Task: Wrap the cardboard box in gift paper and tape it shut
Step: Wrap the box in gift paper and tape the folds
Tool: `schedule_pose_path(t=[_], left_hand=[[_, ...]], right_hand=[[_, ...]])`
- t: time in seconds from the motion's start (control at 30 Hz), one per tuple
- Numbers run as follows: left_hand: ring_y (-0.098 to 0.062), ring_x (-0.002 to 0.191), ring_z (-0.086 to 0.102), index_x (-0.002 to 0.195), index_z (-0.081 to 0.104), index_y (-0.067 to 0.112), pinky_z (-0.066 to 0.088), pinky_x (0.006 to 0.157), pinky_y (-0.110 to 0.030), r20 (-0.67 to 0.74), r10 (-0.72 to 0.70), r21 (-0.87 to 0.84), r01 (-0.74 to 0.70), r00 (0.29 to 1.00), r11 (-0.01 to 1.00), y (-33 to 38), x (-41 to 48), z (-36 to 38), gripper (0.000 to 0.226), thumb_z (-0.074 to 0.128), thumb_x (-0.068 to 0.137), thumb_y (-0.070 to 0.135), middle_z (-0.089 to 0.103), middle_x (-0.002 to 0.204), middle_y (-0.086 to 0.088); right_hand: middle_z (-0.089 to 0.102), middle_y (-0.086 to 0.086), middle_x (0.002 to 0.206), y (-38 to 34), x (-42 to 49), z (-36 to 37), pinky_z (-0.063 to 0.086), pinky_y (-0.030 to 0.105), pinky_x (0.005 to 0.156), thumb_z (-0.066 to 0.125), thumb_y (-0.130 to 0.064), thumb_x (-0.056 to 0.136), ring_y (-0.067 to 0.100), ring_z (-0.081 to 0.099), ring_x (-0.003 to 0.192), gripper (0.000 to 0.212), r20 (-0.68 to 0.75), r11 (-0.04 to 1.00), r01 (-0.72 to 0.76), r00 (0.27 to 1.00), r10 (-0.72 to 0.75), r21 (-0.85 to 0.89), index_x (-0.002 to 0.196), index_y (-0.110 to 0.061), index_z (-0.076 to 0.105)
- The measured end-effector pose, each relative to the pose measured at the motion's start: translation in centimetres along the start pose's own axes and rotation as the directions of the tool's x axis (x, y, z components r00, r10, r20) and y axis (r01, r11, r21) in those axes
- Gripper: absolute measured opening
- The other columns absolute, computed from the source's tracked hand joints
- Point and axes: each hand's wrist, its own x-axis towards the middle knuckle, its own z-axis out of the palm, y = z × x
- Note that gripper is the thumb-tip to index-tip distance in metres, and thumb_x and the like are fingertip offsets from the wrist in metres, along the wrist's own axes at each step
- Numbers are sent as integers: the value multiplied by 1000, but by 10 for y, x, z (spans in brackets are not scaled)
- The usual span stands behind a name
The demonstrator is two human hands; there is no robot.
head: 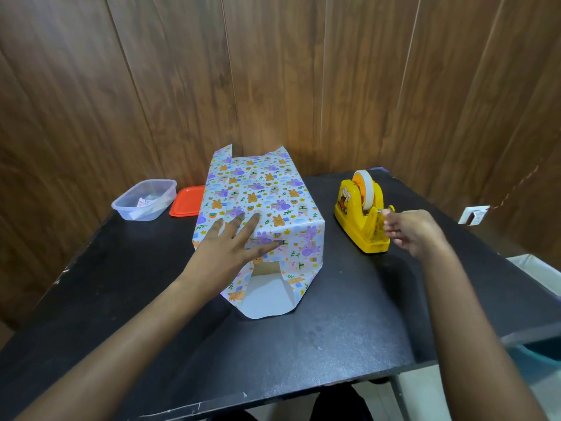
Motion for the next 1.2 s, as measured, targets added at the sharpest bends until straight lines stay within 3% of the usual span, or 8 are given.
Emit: schedule_pose_path(t=[0.2,0.33,0.47,0.63,0.77,0.93,1.07,1.2], left_hand=[[-46,111,57,134,38,37,51,78,-55,-25,-4,-19,3,1000,1000,1,1,0,106,80,46,-3,50,136,-23],[-47,109,57,134,41,36,51,77,-56,-31,-3,-17,2,1000,1000,1,0,-2,105,79,44,-5,51,134,-24],[-46,110,57,135,39,38,51,78,-55,-3,-3,-4,3,1000,1000,1,1,-2,105,80,47,-2,50,135,-24],[-47,108,57,137,34,39,51,75,-56,27,-1,5,0,1000,1000,3,4,-2,105,82,50,3,50,133,-25],[-48,104,59,136,35,39,52,72,-57,19,-1,2,1,1000,1000,3,5,-6,107,82,48,1,53,130,-26],[-47,103,60,136,36,41,54,72,-56,24,-11,-12,11,1000,1000,5,6,-1,107,83,47,2,54,129,-25],[-47,104,59,136,35,42,53,72,-55,-18,10,-7,-10,1000,1000,1,8,-3,102,81,53,5,53,130,-25],[-47,104,58,136,33,43,53,73,-55,31,1,23,-2,1000,1000,4,5,-2,99,79,57,7,52,131,-24]], right_hand=[[58,6,73,12,1,14,47,23,58,53,-13,95,14,58,66,19,-9,915,-43,999,51,401,77,-9,54],[55,5,75,11,-5,23,52,21,48,48,-11,97,13,55,67,23,70,728,-158,986,149,667,75,-6,52],[51,5,76,7,-8,25,52,28,72,46,-7,98,11,53,67,22,145,551,-239,967,208,799,77,-5,53],[51,9,69,4,-14,33,55,31,48,45,-6,98,13,53,58,25,-53,747,-120,978,203,654,73,-5,49],[49,10,68,1,-19,36,57,39,69,43,-2,98,15,51,57,25,-83,707,-86,976,202,702,73,-3,47],[44,9,72,34,-24,38,58,42,73,31,8,98,16,44,61,23,130,579,-235,967,218,781,84,-1,47],[45,9,68,9,-46,42,57,30,45,41,1,97,17,46,59,23,192,787,-76,980,-55,612,75,-3,48],[52,11,64,14,-66,56,56,27,49,52,-3,94,11,52,43,20,418,968,44,896,-148,248,74,-4,52]])
